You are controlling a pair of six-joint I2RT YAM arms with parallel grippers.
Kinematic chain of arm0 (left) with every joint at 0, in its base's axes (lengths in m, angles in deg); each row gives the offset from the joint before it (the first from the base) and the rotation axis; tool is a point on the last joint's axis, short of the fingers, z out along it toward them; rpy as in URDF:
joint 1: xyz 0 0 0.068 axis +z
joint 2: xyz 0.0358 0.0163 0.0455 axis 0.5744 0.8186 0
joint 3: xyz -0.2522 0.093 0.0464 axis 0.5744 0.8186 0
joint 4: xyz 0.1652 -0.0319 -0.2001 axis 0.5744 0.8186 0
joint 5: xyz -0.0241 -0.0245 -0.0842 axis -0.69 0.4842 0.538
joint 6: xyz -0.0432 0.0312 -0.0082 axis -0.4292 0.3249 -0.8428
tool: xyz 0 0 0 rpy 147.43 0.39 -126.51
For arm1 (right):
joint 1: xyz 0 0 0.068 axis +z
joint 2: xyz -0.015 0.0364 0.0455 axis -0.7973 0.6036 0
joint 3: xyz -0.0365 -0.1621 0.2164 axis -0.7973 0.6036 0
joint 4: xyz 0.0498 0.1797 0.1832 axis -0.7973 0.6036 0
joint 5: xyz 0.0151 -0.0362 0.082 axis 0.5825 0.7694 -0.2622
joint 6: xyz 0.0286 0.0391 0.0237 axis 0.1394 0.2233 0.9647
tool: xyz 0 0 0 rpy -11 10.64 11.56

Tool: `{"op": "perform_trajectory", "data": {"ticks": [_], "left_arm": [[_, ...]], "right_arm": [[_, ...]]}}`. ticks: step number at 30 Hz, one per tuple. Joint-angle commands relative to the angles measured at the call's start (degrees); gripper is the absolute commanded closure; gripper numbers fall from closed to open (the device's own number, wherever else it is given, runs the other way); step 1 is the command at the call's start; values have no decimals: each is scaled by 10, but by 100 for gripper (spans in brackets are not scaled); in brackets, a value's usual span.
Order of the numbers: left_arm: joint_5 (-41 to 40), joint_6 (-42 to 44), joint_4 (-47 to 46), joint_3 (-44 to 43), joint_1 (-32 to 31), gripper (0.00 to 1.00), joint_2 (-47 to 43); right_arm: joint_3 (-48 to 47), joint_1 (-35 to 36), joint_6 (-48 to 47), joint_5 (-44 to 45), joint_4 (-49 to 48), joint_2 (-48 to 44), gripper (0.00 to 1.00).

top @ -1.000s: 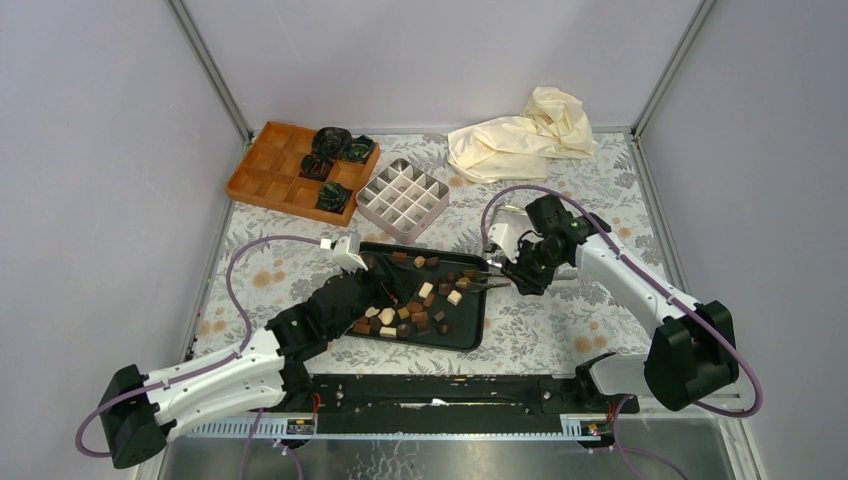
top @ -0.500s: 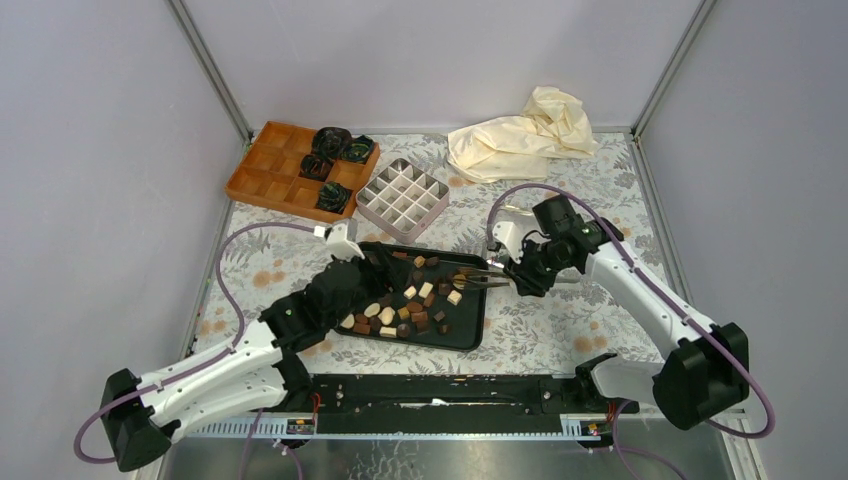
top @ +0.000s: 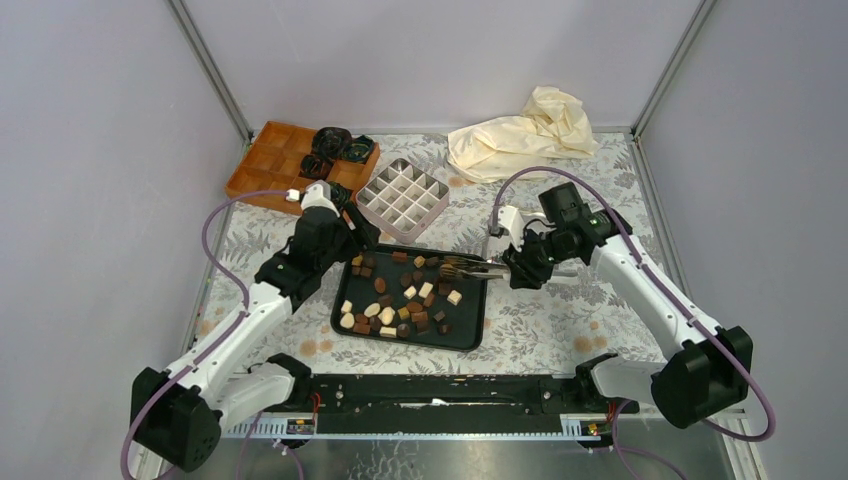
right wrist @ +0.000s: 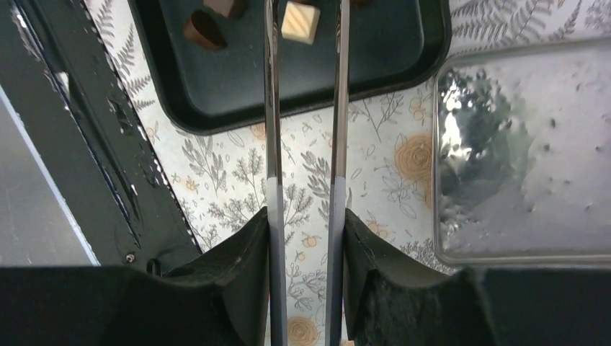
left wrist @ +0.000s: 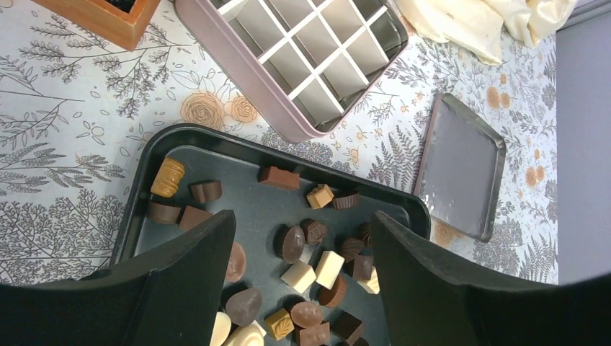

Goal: Pack the chocolate
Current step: Pick up the fake chocolate from the plate, then place the fake chocolate in the packing box.

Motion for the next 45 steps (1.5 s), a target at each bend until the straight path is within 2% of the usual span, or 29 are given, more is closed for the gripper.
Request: {"op": "perform_trajectory", "data": {"ticks": [1, 5, 9, 17, 24, 31, 45], "left_arm": [[60, 26, 20, -26, 17, 25, 19], [68, 13, 9, -3, 18, 25, 3], [72, -28, -14, 45, 17, 25, -49], [95, -112, -58, 148, 17, 25, -159], [96, -157, -81, 195, 17, 25, -200], [85, -149, -53, 180, 18, 25, -200], [-25, -110, 59, 145, 18, 24, -227]], "right_arm": [[-51, -3, 16, -52, -8, 16, 100], [-83, -3, 41, -67, -26, 34, 100], [-123, -2, 72, -82, -51, 67, 100], [-226, 11, 140, -92, -110, 164, 100], [-319, 32, 189, -83, -145, 260, 100], [-404, 47, 216, -66, -155, 336, 100], [-504, 82, 217, 4, -135, 435, 98]]}}
